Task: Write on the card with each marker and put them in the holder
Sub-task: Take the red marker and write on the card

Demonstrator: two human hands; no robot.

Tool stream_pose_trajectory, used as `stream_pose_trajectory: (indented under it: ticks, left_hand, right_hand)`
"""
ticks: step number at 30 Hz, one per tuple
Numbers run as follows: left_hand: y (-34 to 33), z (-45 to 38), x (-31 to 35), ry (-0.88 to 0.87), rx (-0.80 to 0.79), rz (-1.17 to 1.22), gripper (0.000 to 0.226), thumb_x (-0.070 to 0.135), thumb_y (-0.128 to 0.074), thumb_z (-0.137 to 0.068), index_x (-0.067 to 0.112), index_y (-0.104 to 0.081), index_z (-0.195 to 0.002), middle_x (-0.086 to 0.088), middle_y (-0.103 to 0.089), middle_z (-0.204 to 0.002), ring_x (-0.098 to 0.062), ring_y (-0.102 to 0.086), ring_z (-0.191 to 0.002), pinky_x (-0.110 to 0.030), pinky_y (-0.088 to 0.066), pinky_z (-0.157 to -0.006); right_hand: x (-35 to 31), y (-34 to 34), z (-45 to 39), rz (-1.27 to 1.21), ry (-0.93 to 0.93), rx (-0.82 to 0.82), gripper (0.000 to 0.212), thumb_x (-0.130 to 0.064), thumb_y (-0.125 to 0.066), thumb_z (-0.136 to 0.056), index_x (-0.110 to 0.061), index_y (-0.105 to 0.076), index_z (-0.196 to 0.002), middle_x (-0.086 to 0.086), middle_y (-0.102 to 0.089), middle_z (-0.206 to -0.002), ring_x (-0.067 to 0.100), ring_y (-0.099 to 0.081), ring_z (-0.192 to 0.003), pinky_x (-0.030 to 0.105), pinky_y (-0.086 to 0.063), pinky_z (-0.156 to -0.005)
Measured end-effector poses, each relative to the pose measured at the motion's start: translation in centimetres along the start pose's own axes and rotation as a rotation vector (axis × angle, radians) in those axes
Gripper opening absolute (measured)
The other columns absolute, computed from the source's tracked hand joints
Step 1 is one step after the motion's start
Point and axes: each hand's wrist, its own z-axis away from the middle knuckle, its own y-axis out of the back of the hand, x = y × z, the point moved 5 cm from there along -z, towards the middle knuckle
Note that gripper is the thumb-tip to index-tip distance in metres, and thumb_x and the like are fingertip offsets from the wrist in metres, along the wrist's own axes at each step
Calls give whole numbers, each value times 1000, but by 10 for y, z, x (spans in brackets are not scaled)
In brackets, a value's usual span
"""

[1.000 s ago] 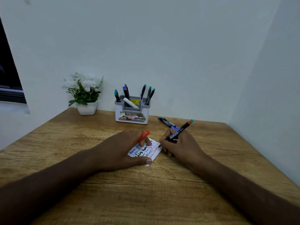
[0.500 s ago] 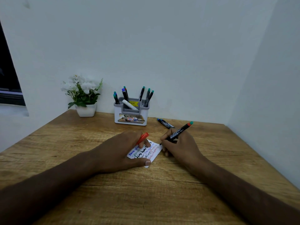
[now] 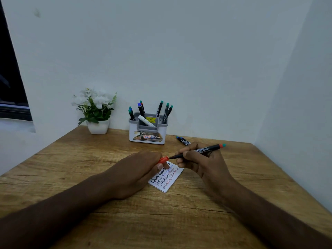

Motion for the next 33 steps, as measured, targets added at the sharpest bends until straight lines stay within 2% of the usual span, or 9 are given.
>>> stream_pose_trajectory:
  ticks: [8,15,17,20,22,24,26,28,33]
  left_hand:
    - [0,0,-1,16,-19,9,30,55,-23,-109,43,-49,-118,20,-54,-104,-1,-50,-95,-31,-49,-86]
    - [0,0,1,14,-34,-46,27,54,-24,-110,43,-47,-119,22,-51,-104,4,-46,-95,-24,-45,-85]
    - [1,0,3,11,-35,-49,33,54,-23,-109,39,-49,-122,20,-53,-107,3,-46,-97,-25,-45,-86]
    - [2,1,6,-26,-16,-60,33,54,-22,-108,40,-49,-121,22,-53,-111,3,-47,-101,-24,-45,-88]
    - [2,1,5,-33,-2,-68,25,55,-24,-109,44,-45,-119,28,-48,-107,7,-45,-101,-23,-44,-88]
    - [3,2,3,-24,14,-61,26,54,-25,-110,47,-41,-129,31,-45,-111,11,-44,-103,-21,-43,-91]
    - [4,3,1,-10,25,-68,32,56,-24,-110,45,-43,-133,27,-52,-117,7,-47,-105,-25,-46,-93]
    - [4,3,1,21,18,-106,35,58,-20,-108,42,-47,-125,20,-56,-113,0,-50,-100,-33,-49,-91]
    - [5,1,4,67,42,-235,42,59,-16,-106,39,-49,-122,13,-59,-109,-8,-53,-95,-36,-49,-86]
  right_hand:
    - [-3,2,-1,123,35,35,2,1,-75,-93,-1,-76,-94,23,-80,-89,26,-78,-74,33,-64,-69]
    - [-9,0,2,228,83,16,10,-5,-81,-90,-2,-77,-98,16,-83,-91,25,-80,-78,33,-67,-72]
    - [-9,-3,3,325,95,12,12,-12,-84,-88,-7,-79,-98,9,-84,-90,21,-81,-81,33,-67,-74]
    - [-5,-9,7,494,55,-33,10,-24,-88,-86,-22,-83,-95,-8,-84,-91,6,-80,-87,22,-63,-76]
    - [-1,-14,8,455,3,-72,13,-35,-81,-90,-24,-85,-97,-8,-85,-94,7,-80,-92,28,-63,-86]
    - [1,-19,10,357,-34,-114,30,-48,-65,-97,-27,-86,-102,-4,-85,-102,13,-79,-100,35,-61,-96]
    - [3,-24,11,314,-58,-158,41,-52,-50,-103,-32,-84,-112,-6,-83,-112,11,-77,-109,35,-57,-102]
    - [4,-27,11,320,-65,-193,43,-49,-43,-107,-32,-81,-120,-10,-82,-117,5,-74,-115,31,-52,-107]
    - [5,-31,7,342,-88,-203,43,-45,-41,-110,-32,-81,-119,-12,-82,-116,4,-75,-111,22,-52,-100]
